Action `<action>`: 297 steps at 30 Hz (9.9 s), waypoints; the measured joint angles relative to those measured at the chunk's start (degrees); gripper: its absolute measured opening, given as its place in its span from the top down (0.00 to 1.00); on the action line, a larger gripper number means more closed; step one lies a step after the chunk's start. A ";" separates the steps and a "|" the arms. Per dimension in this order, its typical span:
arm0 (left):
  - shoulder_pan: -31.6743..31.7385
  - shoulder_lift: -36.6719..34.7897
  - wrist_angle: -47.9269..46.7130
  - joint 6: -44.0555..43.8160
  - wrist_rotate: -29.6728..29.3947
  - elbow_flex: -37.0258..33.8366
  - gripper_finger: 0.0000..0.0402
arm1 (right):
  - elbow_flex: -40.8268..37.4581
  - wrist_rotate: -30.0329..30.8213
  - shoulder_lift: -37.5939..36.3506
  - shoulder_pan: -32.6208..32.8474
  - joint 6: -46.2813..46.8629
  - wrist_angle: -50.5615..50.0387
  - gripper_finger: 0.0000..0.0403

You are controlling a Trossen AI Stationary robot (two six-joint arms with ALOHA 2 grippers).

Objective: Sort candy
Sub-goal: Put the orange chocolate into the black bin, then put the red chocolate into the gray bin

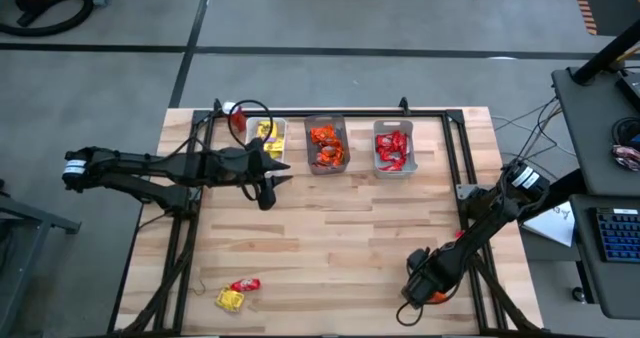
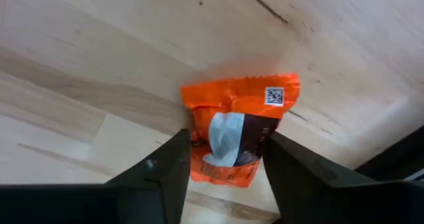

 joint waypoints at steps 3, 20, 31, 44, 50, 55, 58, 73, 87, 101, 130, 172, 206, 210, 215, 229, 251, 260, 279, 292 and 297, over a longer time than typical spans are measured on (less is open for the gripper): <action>0.00 0.00 0.00 -0.04 0.02 0.00 0.70 | -0.30 0.95 0.00 -0.02 -0.39 -0.04 0.65; -0.75 0.00 1.00 -3.48 0.25 -1.22 0.70 | -0.22 9.94 -7.47 -3.71 -9.80 0.19 0.93; -4.26 0.00 17.60 -6.95 1.09 -10.25 0.70 | -0.20 28.42 -17.91 -18.57 -41.56 14.81 0.96; -11.36 -0.11 17.38 -14.87 1.34 -11.92 0.70 | -0.11 29.68 -17.00 -47.62 -83.37 37.37 0.96; -13.65 -0.11 11.92 -22.11 1.58 -11.89 0.70 | -0.11 29.61 -12.08 -56.74 -90.26 49.76 0.96; -14.90 -0.13 5.32 -29.37 5.49 -11.87 0.70 | -0.16 29.62 -8.14 -61.11 -90.86 53.95 0.96; -15.93 -0.13 1.07 -33.52 6.69 -11.87 0.70 | -0.11 29.47 -6.26 -62.03 -91.08 54.15 0.94; -21.30 -0.13 -4.82 -43.00 8.17 -11.85 0.70 | 0.04 29.46 -2.61 -62.27 -89.18 54.43 0.56; -30.50 1.02 -4.35 -53.83 5.60 -11.82 0.70 | 0.94 24.12 -8.42 -60.12 -88.95 46.95 0.51; -41.83 19.78 -11.33 -53.68 8.93 0.65 0.70 | 1.31 23.32 -11.04 -55.20 -89.55 44.35 0.52; -52.39 39.39 -33.62 -58.05 0.72 19.19 0.58 | 1.28 23.21 -10.88 -51.91 -89.33 43.87 0.53; -52.19 31.72 -36.58 -47.74 -21.37 19.04 0.81 | 1.37 18.44 -13.43 -45.15 -96.04 43.09 0.53; -35.41 24.41 -20.29 -42.99 -53.87 19.12 0.81 | 6.83 24.98 7.43 -36.25 -100.21 82.55 0.53; -35.39 24.44 -19.60 -42.99 -53.88 19.12 0.81 | 8.86 24.94 8.70 -36.25 -100.97 82.16 0.53; -35.28 24.64 -18.97 -42.99 -54.00 19.12 0.81 | 10.29 25.01 9.63 -36.25 -100.94 82.13 0.53; -35.16 25.53 -18.67 -42.56 -54.44 19.12 0.81 | 10.95 26.51 9.88 -36.44 -100.92 82.29 0.67; -35.43 23.95 -20.60 -42.33 -48.54 19.15 0.68 | 10.95 27.69 9.80 -36.36 -102.01 80.43 0.98; -35.63 21.47 -22.27 -36.88 -43.87 19.17 0.62 | 10.95 28.10 9.17 -36.41 -101.96 77.77 0.98; -35.69 15.33 -31.14 -35.67 -33.77 19.26 0.61 | 10.95 55.14 -11.03 -44.80 -92.08 12.31 0.98; -35.71 16.79 -31.34 -35.56 -34.14 19.26 0.61 | 6.28 45.87 -15.26 -65.33 -75.47 -3.52 0.98; -35.69 16.79 -31.34 -35.66 -34.18 19.26 0.61 | 4.80 44.34 -13.17 -67.96 -74.93 -3.21 0.93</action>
